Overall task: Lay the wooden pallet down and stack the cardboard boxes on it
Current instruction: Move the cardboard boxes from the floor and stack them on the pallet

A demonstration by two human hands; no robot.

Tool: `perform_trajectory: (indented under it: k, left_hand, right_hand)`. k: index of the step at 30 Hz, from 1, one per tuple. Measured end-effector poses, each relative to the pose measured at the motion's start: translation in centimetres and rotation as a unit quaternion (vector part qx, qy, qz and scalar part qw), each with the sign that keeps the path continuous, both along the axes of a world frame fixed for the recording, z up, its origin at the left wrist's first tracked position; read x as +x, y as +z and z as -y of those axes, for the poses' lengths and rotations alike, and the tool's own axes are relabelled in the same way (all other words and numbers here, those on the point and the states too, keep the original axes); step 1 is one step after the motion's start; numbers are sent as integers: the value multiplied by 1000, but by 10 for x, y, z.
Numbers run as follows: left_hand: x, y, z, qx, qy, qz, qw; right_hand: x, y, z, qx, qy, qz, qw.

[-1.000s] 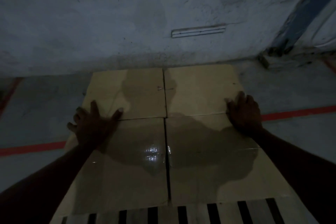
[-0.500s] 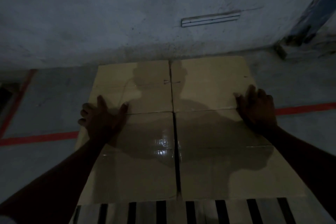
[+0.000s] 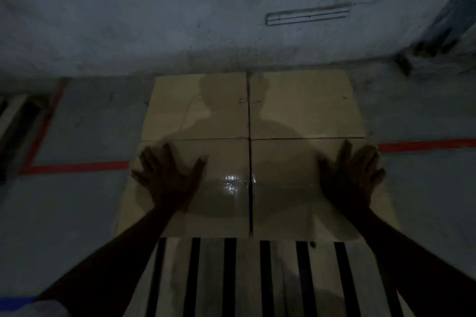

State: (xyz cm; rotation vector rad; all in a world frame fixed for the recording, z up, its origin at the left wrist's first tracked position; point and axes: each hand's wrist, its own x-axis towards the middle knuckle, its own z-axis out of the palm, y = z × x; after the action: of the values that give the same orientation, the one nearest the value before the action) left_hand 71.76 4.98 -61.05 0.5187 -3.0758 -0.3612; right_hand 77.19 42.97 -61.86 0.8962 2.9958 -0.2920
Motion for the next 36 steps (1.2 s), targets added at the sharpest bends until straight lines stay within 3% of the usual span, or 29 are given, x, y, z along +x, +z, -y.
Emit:
perform_trajectory:
  k: [7, 16, 24, 29, 36]
  left_hand:
    - [36, 21, 16, 23, 162, 94, 982]
    - [40, 15, 23, -4, 126, 97, 987]
    - [35, 8, 15, 28, 123, 99, 987]
    - [47, -8, 14, -6, 1, 37, 999]
    - [38, -10, -10, -46, -184, -35, 981]
  right_hand:
    - [60, 19, 4, -4, -80, -23, 997]
    - [55, 18, -4, -34, -50, -20, 998]
    - [36, 5, -7, 16, -64, -26, 997]
    - [44, -7, 5, 29, 7, -2, 1000]
    - [28, -10, 50, 70, 274, -43, 958]
